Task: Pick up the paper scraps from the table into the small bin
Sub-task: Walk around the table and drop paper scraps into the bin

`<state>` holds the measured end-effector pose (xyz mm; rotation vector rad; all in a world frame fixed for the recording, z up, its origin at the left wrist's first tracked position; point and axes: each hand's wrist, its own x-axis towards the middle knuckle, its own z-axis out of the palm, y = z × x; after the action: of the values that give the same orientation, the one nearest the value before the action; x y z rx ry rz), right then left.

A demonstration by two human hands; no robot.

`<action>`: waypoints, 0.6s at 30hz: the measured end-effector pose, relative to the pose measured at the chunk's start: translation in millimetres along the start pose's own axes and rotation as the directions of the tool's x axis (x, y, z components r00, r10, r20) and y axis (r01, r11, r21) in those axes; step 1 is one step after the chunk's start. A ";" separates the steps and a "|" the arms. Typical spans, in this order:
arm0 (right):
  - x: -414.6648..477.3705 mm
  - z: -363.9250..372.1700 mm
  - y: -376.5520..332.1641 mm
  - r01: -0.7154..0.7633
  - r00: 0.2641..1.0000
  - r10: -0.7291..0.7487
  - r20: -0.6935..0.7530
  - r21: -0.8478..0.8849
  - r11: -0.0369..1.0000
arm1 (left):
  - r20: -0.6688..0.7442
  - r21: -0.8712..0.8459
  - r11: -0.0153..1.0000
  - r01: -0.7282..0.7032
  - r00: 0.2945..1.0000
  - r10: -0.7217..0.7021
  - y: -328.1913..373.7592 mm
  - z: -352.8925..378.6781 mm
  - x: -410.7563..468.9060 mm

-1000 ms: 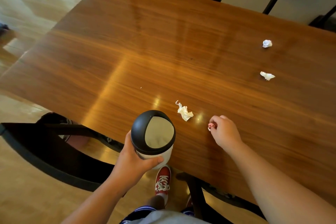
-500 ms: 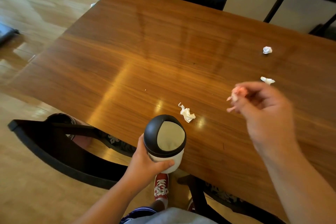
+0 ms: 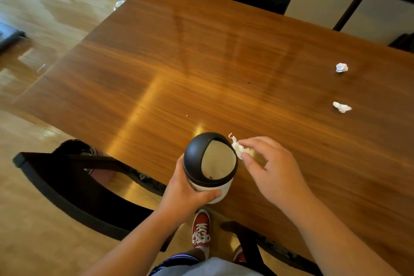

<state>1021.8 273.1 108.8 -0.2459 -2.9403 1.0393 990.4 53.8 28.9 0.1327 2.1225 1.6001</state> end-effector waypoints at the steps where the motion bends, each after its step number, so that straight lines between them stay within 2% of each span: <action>1: 18.9 12.8 8.2 -0.076 0.997 0.076 0.004 0.015 0.997 | -0.002 0.008 1.000 0.025 1.000 -0.025 -8.4 -13.7 11.8; 6: 52.3 54.7 48.3 -0.248 0.959 0.259 0.116 -0.098 0.964 | -0.047 0.065 0.997 0.048 0.998 -0.045 -19.7 -35.7 20.3; 13: 82.2 99.7 63.9 -0.195 0.949 0.268 0.163 -0.363 0.911 | -0.047 0.060 0.995 0.078 0.996 -0.075 -24.7 -54.2 40.8; 18: 87.4 114.8 72.2 -0.211 0.940 0.296 0.173 -0.388 0.897 | -0.022 0.043 0.996 0.075 0.997 -0.074 -23.5 -56.6 53.8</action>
<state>938.4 270.2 -29.3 -0.5690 -3.3694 0.5509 923.7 15.6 1.9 0.0510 2.1529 1.5193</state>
